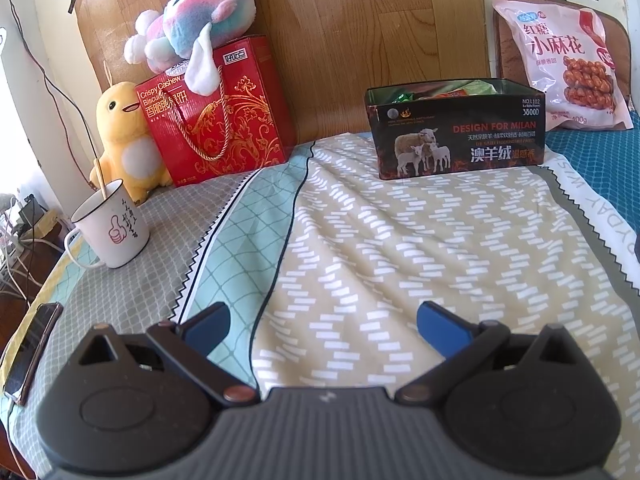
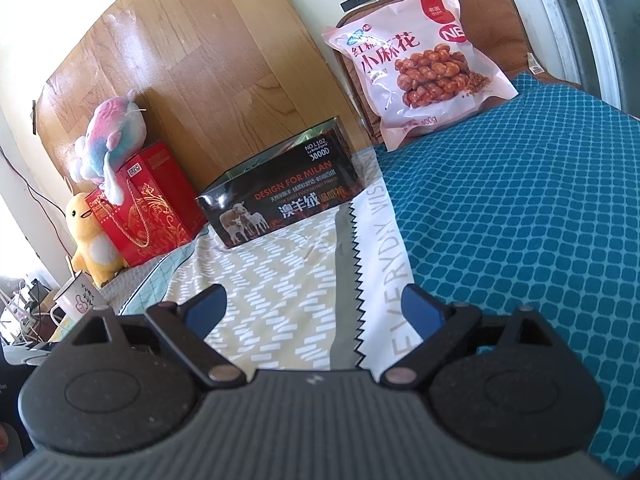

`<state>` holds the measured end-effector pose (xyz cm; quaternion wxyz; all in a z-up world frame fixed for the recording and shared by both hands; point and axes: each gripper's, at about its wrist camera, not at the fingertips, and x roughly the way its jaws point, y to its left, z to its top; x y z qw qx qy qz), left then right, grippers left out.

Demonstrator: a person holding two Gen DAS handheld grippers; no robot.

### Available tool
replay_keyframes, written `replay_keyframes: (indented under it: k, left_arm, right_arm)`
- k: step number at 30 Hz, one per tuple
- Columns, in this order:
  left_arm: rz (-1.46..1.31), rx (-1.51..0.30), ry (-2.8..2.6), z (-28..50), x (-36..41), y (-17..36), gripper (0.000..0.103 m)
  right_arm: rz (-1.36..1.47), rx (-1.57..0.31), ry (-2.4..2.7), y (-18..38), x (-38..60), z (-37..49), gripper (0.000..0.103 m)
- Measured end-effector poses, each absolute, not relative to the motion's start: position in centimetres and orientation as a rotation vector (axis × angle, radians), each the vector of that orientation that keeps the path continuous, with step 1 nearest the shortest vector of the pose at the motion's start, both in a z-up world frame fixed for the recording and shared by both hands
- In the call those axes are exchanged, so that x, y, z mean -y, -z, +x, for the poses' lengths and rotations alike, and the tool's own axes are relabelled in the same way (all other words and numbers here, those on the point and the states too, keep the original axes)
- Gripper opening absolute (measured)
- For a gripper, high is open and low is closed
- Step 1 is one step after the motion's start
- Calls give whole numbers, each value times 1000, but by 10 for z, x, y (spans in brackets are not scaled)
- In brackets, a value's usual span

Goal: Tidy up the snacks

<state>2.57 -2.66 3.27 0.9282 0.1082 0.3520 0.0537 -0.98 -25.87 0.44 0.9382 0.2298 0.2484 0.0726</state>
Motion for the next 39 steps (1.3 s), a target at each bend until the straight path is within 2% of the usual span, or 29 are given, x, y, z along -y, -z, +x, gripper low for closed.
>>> replay_keyframes:
  k: [39]
  left_arm:
    - [229, -734, -92, 25, 29, -30, 103]
  right_arm:
    - [475, -518, -145, -2, 259, -9, 98]
